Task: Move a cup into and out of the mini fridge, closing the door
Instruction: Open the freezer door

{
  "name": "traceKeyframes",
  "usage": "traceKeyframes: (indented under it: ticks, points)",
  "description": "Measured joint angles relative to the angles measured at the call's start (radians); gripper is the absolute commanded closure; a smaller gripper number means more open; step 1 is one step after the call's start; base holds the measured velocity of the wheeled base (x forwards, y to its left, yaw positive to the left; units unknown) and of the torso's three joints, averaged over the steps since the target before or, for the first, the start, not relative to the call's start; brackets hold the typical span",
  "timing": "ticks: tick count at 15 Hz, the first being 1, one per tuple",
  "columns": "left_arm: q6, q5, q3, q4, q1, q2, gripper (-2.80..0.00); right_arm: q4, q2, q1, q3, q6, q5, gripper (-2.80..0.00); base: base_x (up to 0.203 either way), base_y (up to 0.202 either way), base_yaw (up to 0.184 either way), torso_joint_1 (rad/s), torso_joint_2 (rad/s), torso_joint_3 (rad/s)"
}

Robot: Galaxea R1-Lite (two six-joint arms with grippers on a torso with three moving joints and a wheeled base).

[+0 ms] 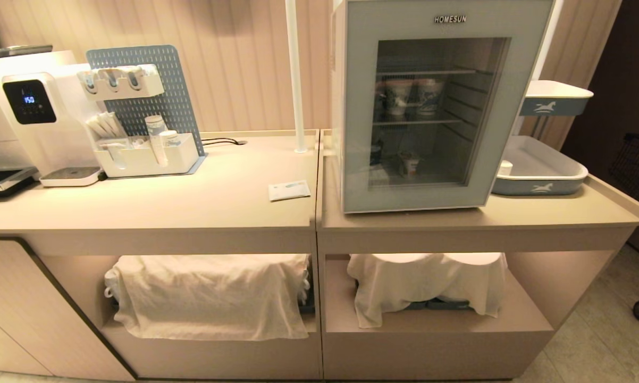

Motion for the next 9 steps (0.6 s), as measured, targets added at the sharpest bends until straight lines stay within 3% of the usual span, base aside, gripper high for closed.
traceKeyframes:
  ticks: [9]
  points:
    - [0.000, 0.000, 0.000, 0.000, 0.000, 0.000, 0.00, 0.002, -0.004, 0.000, 0.009, 0.016, -0.002, 0.00, 0.000, 0.000, 0.000, 0.000, 0.00, 0.000]
